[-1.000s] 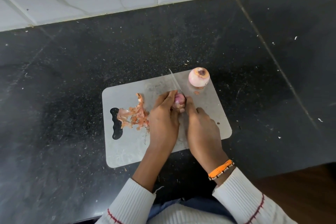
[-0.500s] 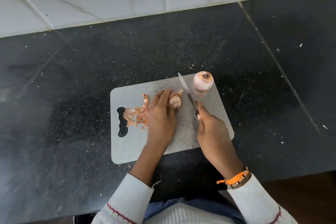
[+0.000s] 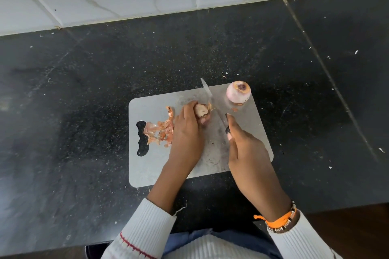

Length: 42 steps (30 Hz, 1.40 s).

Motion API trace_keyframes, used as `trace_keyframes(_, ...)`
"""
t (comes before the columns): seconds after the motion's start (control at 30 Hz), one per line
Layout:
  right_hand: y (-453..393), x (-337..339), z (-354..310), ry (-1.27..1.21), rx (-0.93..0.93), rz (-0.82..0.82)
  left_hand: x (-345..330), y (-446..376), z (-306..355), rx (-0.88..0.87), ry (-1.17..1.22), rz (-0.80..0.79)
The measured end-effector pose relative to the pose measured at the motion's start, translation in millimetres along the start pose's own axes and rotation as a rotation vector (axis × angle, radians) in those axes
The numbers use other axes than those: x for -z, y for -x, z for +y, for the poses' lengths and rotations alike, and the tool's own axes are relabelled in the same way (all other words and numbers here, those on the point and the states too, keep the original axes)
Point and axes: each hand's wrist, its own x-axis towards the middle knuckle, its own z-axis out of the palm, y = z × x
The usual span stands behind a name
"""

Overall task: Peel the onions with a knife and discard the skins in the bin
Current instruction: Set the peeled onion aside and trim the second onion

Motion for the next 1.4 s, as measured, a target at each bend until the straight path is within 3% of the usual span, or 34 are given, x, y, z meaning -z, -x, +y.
trace_keyframes(0.23, 1.1, -7.4, -3.3, 0.103, -0.034, -0.085, -2.5, -4.6, 1.0, 0.031, -0.021, -0.045)
trace_keyframes(0.57, -2.7, -13.5, -19.0, 0.300, -0.133, -0.194, -7.3, -9.7, 2.8, 0.028, -0.063, 0.018)
trace_keyframes(0.87, -13.9, -19.1, -19.0, 0.368, -0.093, -0.178, -12.5, -10.1, 4.3, 0.046, -0.074, 0.070)
trace_keyframes(0.97, -21.3, -24.1, -13.5, 0.341, -0.095, -0.120, -12.2, -9.9, 4.3, 0.035, -0.064, 0.068)
trace_keyframes(1.3, -21.7, -42.4, 0.7, 0.269, -0.107, -0.142, -7.7, -7.7, 6.4, 0.041, 0.003, 0.077)
trace_keyframes(1.4, -28.7, -48.1, 10.0, 0.242, -0.068, -0.045, -5.3, -5.0, 4.7, 0.060, 0.098, 0.061)
